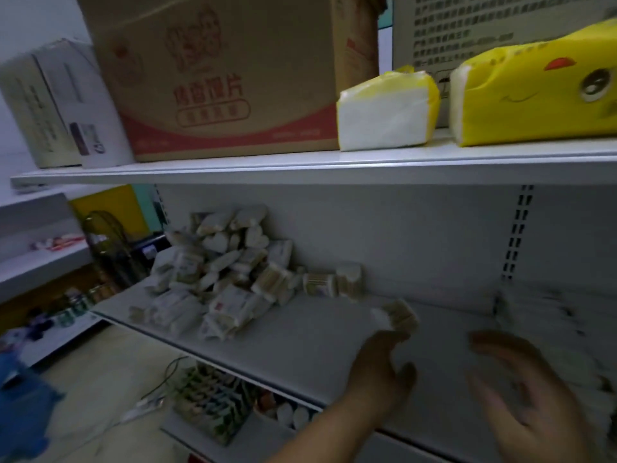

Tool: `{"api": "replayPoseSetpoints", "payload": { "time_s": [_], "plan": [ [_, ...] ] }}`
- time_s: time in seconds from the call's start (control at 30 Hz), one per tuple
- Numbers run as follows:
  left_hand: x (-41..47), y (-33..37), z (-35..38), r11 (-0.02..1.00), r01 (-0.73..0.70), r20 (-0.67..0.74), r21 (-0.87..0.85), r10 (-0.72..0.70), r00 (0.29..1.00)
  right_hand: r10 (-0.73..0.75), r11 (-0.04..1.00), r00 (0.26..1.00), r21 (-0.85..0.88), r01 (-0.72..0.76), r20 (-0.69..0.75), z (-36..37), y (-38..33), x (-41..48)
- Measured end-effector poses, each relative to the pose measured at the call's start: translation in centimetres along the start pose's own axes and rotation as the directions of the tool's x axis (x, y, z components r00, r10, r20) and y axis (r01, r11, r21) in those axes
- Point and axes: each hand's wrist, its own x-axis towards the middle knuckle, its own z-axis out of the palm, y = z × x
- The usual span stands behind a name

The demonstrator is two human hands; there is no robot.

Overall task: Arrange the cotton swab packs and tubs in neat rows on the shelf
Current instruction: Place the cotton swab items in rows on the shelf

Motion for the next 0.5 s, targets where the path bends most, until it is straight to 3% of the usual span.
{"api": "replayPoseSetpoints", "payload": {
  "time_s": [0.03, 0.07, 0.1, 0.13, 0.2, 0.23, 0.33, 0.5],
  "plan": [
    [0.5, -1.2, -1.3, 0.998, 0.049, -0.019, 0.044, -0.048, 0.999, -0.076, 0.996, 0.980, -0.023, 0.082, 0.182, 0.8, -0.6, -0.2],
    [0.9, -2.4, -2.3, 0.995, 0.081, -0.026, 0.059, -0.080, 0.996, -0.234, 0.968, 0.940, -0.027, 0.248, 0.247, 3.2, -1.1, 0.5],
    [2.0, -4.3, -3.4, 0.991, 0.123, -0.053, 0.060, -0.120, 0.991, -0.158, 0.972, 0.934, -0.117, 0.205, 0.321, 4.9, -1.5, 0.6],
    [3.3, -6.5, -4.5, 0.988, 0.131, -0.072, 0.077, -0.125, 0.990, -0.128, 0.977, 0.891, -0.100, 0.190, 0.436, 7.2, -1.6, 0.6],
    [5.0, -9.6, -6.5, 0.986, 0.120, -0.085, 0.112, -0.111, 0.990, 0.008, 0.976, 0.868, -0.193, 0.101, 0.496, 10.4, -0.2, 1.7],
    [5.4, -10.4, -6.9, 0.988, 0.094, -0.071, 0.123, -0.086, 0.994, 0.080, 0.965, 0.870, -0.258, 0.055, 0.486, 11.7, 0.1, 2.7],
    [8.3, -13.1, -7.5, 0.986, -0.036, -0.092, 0.161, 0.051, 0.994, 0.116, 0.916, 0.867, -0.390, 0.095, 0.484, 15.8, -0.3, 5.6],
    [12.9, -13.5, -7.2, 0.912, -0.221, -0.148, 0.345, 0.285, 0.947, 0.191, 0.955, 0.938, -0.275, -0.110, 0.290, 21.2, -0.8, 8.7]
  ]
}}
